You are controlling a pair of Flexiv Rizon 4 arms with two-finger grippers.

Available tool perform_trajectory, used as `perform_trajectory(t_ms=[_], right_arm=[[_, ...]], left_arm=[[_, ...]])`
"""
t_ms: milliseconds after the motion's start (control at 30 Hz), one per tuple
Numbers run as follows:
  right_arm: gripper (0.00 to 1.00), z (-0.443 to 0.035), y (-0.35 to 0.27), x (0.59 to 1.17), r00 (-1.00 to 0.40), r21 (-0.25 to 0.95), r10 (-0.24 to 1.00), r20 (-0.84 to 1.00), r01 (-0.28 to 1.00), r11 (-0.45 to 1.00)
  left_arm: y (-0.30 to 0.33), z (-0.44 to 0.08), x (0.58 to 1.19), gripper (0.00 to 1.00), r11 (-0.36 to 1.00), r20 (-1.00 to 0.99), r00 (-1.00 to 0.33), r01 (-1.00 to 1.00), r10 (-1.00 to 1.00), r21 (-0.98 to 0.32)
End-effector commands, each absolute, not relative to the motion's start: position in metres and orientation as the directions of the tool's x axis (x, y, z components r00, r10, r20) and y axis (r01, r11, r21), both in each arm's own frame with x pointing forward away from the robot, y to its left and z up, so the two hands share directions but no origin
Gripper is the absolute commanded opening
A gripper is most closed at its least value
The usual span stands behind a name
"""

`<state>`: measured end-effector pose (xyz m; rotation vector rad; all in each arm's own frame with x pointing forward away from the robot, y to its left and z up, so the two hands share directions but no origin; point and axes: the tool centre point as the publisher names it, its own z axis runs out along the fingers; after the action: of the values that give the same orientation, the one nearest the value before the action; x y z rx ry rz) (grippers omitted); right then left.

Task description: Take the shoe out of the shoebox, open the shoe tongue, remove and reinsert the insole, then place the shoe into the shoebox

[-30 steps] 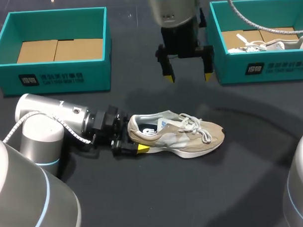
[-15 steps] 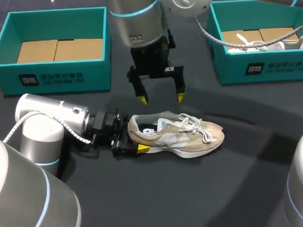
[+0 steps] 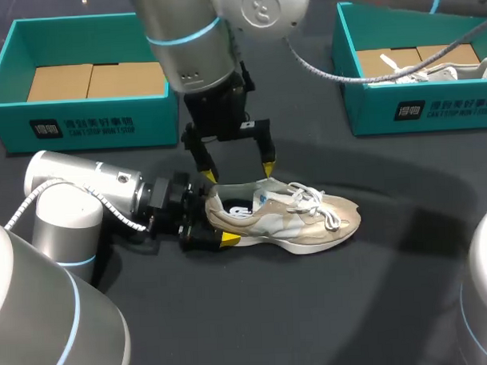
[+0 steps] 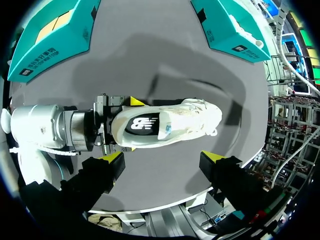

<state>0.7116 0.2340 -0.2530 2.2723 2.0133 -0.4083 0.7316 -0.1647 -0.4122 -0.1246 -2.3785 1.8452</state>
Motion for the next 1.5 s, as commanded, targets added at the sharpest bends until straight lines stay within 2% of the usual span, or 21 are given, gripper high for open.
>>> perform_trajectory(t_ms=[33, 100, 133, 467, 800, 933, 1500], right_arm=[[1.00, -0.269, 0.254, 0.698, 0.369, -0.026, 0.859, -0.355, 0.914, -0.404], [1.00, -0.276, 0.248, 0.696, 0.381, -0.038, 0.856, -0.351, 0.907, -0.419], [1.00, -0.276, 0.244, 0.695, 0.427, -0.039, 0.830, -0.360, 0.881, -0.471], [1.00, -0.276, 0.244, 0.695, 0.427, -0.039, 0.830, -0.360, 0.881, -0.471], [1.00, -0.287, 0.209, 0.705, 0.452, 0.005, 0.835, -0.314, 0.880, -0.474], [1.00, -0.297, 0.200, 0.710, 0.486, 0.024, 0.803, -0.345, 0.860, -0.510], [1.00, -0.323, 0.194, 0.720, 0.482, 0.098, 0.774, -0.410, 0.867, -0.489]], left_arm=[[-0.165, -0.414, 0.730, 0.00, 0.251, 0.051, -0.989, -0.014, 0.142, -0.968], [-0.165, -0.414, 0.730, 0.00, 0.251, 0.051, -0.989, -0.014, 0.142, -0.968], [-0.165, -0.414, 0.730, 0.00, 0.251, 0.051, -0.989, -0.014, 0.142, -0.968], [-0.165, -0.414, 0.730, 0.00, 0.251, 0.051, -0.989, -0.014, 0.142, -0.968], [-0.165, -0.414, 0.730, 0.00, 0.251, 0.051, -0.989, -0.014, 0.142, -0.968], [-0.165, -0.414, 0.730, 0.00, 0.251, 0.051, -0.989, -0.014, 0.142, -0.968], [-0.165, -0.414, 0.730, 0.00, 0.251, 0.051, -0.989, -0.014, 0.142, -0.968]])
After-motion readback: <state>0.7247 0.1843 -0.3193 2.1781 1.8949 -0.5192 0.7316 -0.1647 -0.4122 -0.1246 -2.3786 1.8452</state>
